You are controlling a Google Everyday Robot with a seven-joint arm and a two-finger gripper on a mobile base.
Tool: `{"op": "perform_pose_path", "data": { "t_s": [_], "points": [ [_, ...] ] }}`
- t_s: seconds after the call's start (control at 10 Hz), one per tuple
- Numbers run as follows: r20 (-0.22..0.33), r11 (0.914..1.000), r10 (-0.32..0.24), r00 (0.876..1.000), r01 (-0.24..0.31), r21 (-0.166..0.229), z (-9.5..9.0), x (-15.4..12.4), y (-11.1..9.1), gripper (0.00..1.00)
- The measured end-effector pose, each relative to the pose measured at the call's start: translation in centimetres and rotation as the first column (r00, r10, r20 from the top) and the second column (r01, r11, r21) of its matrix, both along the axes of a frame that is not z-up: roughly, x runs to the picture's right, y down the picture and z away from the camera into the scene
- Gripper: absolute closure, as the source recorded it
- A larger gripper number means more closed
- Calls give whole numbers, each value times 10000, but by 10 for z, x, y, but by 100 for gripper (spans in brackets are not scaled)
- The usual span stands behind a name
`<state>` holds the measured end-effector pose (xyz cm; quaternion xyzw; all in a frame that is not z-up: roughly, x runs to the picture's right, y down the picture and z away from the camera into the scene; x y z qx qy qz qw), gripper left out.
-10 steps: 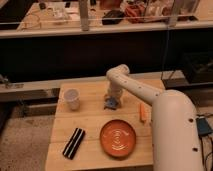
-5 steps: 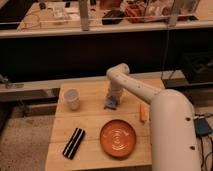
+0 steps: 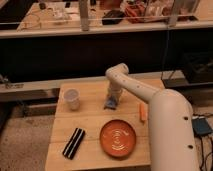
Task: Wipe the white sponge on the table
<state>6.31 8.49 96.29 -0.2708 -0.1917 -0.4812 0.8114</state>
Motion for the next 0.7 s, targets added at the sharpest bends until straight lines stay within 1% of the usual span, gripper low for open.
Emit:
{"op": "perform_pose_path", "data": {
  "t_s": [0.3,0.4,0.5,0.7],
  "points": [
    [165,9999,-112,9998,112,27,-2,-5,1,62],
    [328,9996,-266,9991,266,20,-4,-12,4,61],
    [507,9991,-421,9978,420,35,-6,-22,6,57],
    [837,9972,-752,9937,751,43,-11,-38,11,56]
  ]
}}
